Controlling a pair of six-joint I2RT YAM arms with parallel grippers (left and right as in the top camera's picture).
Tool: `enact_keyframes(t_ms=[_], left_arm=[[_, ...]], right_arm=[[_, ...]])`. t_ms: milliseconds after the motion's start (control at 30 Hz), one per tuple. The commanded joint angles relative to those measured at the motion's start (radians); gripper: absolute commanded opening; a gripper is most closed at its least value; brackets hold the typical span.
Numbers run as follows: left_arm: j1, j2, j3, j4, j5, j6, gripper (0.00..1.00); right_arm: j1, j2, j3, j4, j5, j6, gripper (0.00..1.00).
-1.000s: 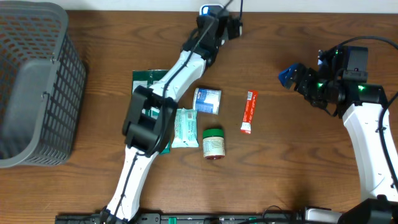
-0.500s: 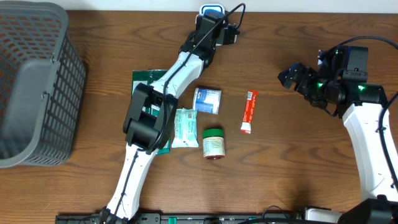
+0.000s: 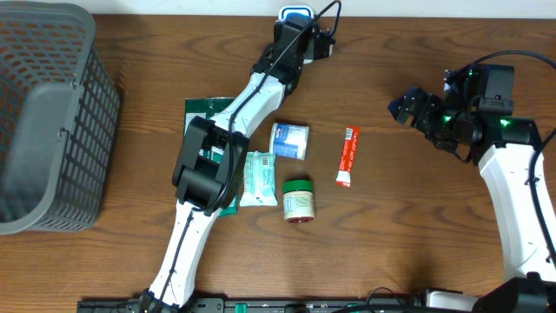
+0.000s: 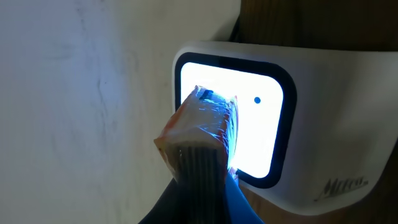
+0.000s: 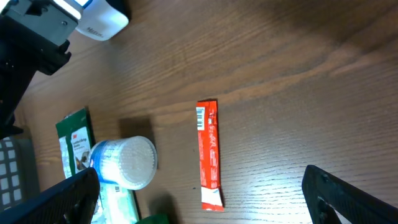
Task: Scan the item barcode
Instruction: 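Swing the left gripper to hold the pack in front of the scanner, then lift the pack away from the scanner with the left gripper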
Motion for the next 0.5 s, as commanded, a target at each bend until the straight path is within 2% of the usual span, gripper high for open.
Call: enact_keyframes(t_ms=[0, 267, 467], left_arm=[[0.002, -0.001, 0.011, 0.005, 0.040, -0.060, 0.07], [0.002, -0.001, 0.011, 0.008, 0.064, -0.108, 0.07], [0.002, -0.001, 0.011, -0.056, 0.079, -0.111, 0.07]], right_arm=[[0.000, 0.000, 0.006, -0.001, 0.006, -0.014, 0.99], [0.000, 0.000, 0.006, -0.001, 0.006, -0.014, 0.99], [0.000, 0.000, 0.006, -0.001, 0.006, -0.014, 0.99]])
